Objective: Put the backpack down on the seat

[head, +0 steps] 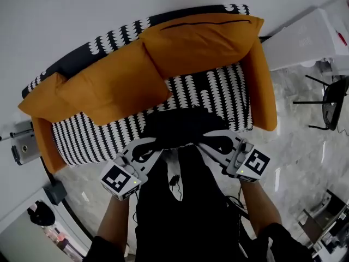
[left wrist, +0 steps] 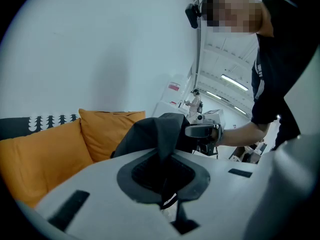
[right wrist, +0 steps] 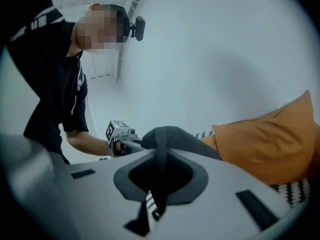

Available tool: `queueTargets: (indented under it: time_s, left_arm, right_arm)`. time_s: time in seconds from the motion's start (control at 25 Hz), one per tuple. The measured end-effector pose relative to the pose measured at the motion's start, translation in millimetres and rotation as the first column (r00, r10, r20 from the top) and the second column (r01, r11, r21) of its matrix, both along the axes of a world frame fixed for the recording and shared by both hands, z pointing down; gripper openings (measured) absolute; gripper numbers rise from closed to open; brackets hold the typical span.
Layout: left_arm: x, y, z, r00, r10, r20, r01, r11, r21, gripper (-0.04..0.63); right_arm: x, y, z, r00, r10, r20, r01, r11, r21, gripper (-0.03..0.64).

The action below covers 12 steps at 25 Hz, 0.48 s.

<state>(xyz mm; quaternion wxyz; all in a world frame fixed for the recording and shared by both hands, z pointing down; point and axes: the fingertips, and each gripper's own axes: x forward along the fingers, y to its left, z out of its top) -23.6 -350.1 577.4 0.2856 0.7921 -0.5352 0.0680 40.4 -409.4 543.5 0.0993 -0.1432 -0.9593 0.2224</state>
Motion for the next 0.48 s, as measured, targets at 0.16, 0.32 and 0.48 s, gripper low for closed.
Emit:
queueTargets:
  time_s: [0.16,0.32,0.48]
  left_arm:
    - [-8.0,-21.3,1.2,1.0,-0.022,0.022,0.022,1.0,0.011,0.029]
    - [-18.3,-40.4,2.6,0.999,-0.051,0.001,0.051,0.998,0.023,0.031]
    - [-33.8,-50.7,6.4,0.999,-0.04,0.013,0.039,0.998,0.04,0.031]
  right_arm:
    - [-8.6,-18.3,6.2,1.0,-0.003,0.021,0.003,1.0,-0.003,0.037]
    - [-20.3,-34.3,11.8,1.0,-0.007,0.027,0.007,1.0,0.01,0.037]
    - [-35.2,-44.7,14.5,0.999,0.006,0.032,-0.007,1.0,0.03,0.037]
